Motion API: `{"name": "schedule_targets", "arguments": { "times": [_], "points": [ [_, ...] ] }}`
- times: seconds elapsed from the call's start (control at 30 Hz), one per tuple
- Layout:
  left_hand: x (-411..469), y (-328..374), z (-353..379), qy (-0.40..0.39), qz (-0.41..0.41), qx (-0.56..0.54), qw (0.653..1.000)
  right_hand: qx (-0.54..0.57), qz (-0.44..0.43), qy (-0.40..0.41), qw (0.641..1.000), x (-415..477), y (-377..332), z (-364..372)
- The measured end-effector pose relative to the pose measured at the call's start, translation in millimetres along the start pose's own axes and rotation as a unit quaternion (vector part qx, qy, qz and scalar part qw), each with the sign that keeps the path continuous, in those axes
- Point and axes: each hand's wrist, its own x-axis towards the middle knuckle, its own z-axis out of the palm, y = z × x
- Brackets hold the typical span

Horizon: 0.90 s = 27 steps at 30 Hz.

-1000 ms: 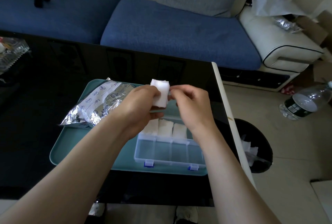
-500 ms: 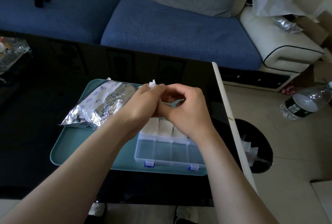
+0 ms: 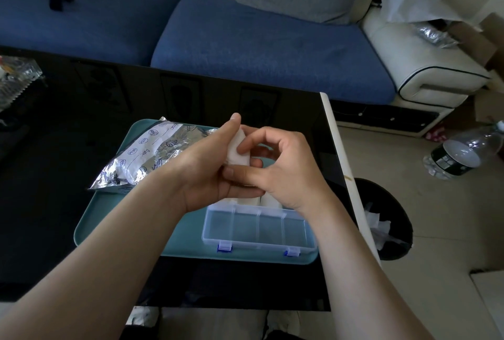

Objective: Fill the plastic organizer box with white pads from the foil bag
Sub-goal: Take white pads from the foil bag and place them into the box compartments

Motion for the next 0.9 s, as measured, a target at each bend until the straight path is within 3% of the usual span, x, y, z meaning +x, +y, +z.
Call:
{"name": "schedule_targets", "arguments": {
  "times": [0.4, 0.6, 0.73, 0.9],
  "points": [
    [-1.3, -0.9, 3.9, -0.025, -0.041, 0.011, 0.999, -0.044, 0.001, -0.054, 0.998, -2.5, 7.0, -5.5],
    [6.3, -7.1, 2.8, -0.03, -0.043, 0.003, 0.999, 0.016, 0.029, -0.035, 0.999, -4.9, 11.2, -6.2],
    [12.1, -13.7, 2.8, 0.01, -0.003, 0.105, 0.994, 0.091, 0.07, -0.009, 0.993, -3.0, 4.1, -8.3],
    [16.3, -18.9, 3.0, -0.01, 0.0, 0.189, 0.982, 0.042, 0.085, -0.018, 0.995, -2.8, 4.3, -7.8]
  ]
}}
